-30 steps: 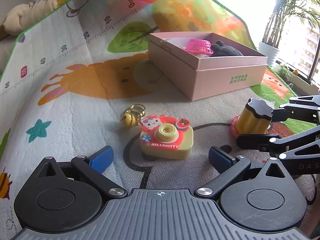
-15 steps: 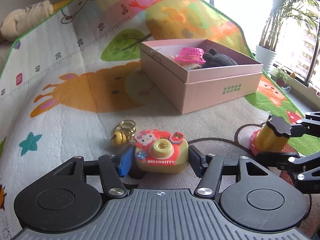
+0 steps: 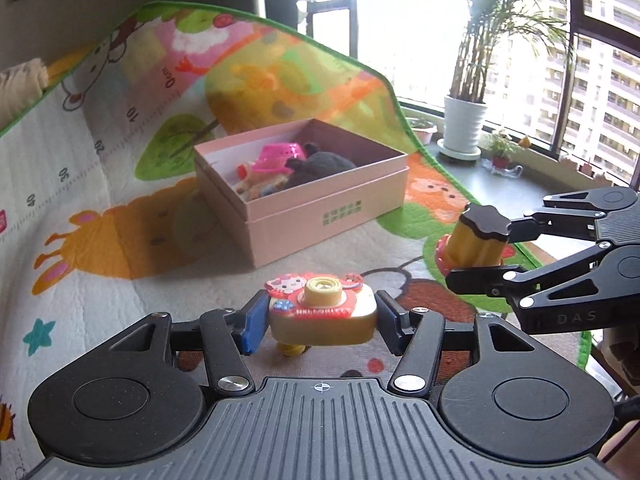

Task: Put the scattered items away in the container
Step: 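Drop the Hello Kitty toy into the pink box with the left gripper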

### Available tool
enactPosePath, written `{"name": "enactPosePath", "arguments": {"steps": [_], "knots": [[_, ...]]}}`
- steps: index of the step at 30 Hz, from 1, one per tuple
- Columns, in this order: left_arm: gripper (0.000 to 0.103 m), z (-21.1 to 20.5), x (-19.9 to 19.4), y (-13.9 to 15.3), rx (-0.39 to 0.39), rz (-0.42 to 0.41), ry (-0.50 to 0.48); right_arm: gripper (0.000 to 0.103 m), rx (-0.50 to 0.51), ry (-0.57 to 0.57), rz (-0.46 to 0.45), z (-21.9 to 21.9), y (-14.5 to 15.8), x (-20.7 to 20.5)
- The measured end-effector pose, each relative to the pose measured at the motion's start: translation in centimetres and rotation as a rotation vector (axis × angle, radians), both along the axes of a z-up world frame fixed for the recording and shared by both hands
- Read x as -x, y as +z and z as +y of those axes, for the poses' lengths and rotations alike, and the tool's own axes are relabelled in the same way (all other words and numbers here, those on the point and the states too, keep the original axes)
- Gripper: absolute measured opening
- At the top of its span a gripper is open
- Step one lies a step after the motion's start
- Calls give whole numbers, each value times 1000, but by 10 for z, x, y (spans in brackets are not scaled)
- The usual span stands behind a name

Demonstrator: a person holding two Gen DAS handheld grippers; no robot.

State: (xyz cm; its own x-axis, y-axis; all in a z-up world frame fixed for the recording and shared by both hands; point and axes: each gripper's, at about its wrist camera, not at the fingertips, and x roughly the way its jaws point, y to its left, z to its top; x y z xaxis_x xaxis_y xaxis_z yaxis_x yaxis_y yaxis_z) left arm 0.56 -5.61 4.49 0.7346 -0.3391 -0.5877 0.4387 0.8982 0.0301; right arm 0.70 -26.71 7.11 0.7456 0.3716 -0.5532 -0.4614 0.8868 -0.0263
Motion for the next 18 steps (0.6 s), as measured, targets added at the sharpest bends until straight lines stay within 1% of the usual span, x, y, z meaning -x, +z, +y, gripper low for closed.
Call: {"name": "enactPosePath", "arguments": {"steps": [6, 18], "knots": [[61, -10, 9, 4, -11, -16, -36, 56, 7, -6, -28, -4, 7, 5], [61, -12, 7, 12, -10, -42, -40, 56, 6, -6, -42, -3, 11, 1]]}}
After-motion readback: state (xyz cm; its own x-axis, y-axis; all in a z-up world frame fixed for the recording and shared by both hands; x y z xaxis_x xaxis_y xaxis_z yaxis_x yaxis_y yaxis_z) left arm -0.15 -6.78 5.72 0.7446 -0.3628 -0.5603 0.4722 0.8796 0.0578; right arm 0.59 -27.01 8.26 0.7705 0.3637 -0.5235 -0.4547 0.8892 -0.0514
